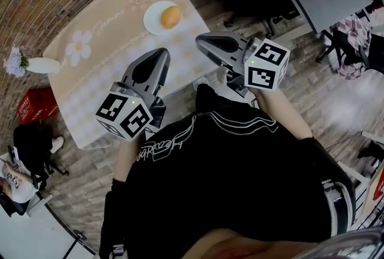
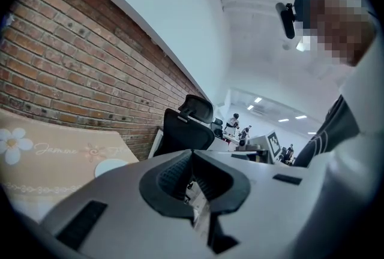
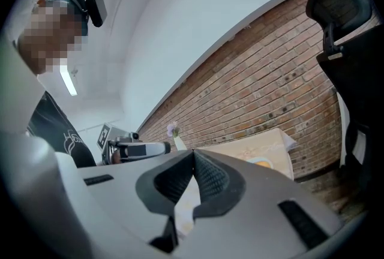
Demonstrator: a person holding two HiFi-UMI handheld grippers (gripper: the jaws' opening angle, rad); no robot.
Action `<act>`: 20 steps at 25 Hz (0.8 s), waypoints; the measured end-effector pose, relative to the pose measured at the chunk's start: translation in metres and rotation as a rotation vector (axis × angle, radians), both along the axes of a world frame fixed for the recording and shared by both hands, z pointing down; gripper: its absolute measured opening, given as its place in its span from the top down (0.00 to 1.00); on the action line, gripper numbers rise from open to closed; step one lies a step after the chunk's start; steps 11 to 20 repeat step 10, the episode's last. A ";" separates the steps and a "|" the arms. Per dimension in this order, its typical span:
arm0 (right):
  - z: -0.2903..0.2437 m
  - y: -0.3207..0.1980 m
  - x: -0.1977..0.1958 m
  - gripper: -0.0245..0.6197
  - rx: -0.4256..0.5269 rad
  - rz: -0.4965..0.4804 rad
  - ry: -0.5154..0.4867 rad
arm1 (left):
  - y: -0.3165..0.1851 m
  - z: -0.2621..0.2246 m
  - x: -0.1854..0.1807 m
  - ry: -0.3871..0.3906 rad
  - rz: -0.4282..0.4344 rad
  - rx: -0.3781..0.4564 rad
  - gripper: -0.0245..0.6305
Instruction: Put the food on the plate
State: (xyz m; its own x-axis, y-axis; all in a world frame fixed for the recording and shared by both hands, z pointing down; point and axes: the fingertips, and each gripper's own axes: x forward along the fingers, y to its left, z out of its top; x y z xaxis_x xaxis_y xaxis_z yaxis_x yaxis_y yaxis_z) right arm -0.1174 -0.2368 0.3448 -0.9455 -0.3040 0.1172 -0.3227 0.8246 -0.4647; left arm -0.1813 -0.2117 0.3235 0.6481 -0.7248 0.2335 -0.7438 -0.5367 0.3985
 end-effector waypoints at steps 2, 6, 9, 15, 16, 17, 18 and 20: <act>0.001 -0.001 -0.001 0.97 -0.003 -0.001 -0.008 | -0.001 0.002 0.000 -0.011 -0.001 -0.002 0.95; 0.005 -0.005 0.000 0.97 -0.010 0.001 -0.007 | -0.005 0.006 0.000 -0.027 -0.003 -0.007 0.95; 0.008 -0.009 0.001 0.97 -0.017 0.003 -0.006 | -0.008 0.009 0.002 -0.030 -0.003 -0.013 0.95; 0.010 -0.010 0.001 0.97 -0.019 0.003 -0.005 | -0.009 0.010 0.002 -0.031 -0.003 -0.015 0.95; 0.010 -0.010 0.001 0.97 -0.019 0.003 -0.005 | -0.009 0.010 0.002 -0.031 -0.003 -0.015 0.95; 0.010 -0.010 0.001 0.97 -0.019 0.003 -0.005 | -0.009 0.010 0.002 -0.031 -0.003 -0.015 0.95; 0.010 -0.010 0.001 0.97 -0.019 0.003 -0.005 | -0.009 0.010 0.002 -0.031 -0.003 -0.015 0.95; 0.010 -0.010 0.001 0.97 -0.019 0.003 -0.005 | -0.009 0.010 0.002 -0.031 -0.003 -0.015 0.95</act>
